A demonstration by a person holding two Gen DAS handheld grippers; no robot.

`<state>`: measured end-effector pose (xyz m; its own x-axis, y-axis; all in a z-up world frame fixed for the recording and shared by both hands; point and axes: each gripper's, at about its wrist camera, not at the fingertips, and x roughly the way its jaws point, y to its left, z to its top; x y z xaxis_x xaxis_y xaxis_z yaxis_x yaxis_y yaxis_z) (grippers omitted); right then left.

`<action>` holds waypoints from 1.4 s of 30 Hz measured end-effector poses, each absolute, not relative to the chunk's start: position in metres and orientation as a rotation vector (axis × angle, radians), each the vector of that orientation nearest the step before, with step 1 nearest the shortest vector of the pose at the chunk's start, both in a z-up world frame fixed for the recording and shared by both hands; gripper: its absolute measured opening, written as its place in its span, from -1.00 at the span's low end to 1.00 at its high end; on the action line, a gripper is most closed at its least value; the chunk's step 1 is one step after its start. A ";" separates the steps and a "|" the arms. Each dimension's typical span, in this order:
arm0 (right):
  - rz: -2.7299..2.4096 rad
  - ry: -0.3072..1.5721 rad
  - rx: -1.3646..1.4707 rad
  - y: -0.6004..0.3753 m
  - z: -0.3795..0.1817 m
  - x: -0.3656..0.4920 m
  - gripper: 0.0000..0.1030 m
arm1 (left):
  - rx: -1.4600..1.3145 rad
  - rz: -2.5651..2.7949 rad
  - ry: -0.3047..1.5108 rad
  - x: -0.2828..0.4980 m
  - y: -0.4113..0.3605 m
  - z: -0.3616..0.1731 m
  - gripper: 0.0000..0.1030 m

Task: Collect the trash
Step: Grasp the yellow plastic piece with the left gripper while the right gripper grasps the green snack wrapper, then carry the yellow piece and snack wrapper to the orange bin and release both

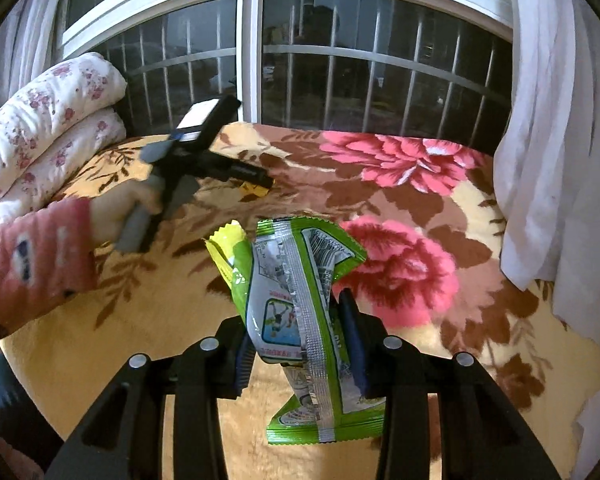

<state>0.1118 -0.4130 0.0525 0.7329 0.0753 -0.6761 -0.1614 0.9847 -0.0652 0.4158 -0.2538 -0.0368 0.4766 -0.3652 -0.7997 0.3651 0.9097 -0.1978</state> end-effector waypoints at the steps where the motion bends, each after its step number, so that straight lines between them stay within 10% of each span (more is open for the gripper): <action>1: 0.131 0.738 -0.124 -0.414 0.052 0.110 -0.24 | -0.010 -0.440 0.986 0.420 -0.255 -0.039 0.56; 4: 0.133 0.739 -0.125 -0.413 0.051 0.104 -0.23 | -0.012 -0.383 1.022 0.428 -0.255 -0.048 -0.25; 17: 0.146 0.714 -0.089 -0.404 0.062 0.077 -0.23 | 0.024 -0.416 0.926 0.364 -0.223 -0.008 -0.25; 42: 0.321 0.830 -0.137 -0.273 0.034 -0.054 -0.23 | 0.232 -0.386 0.910 -0.002 -0.090 -0.001 -0.25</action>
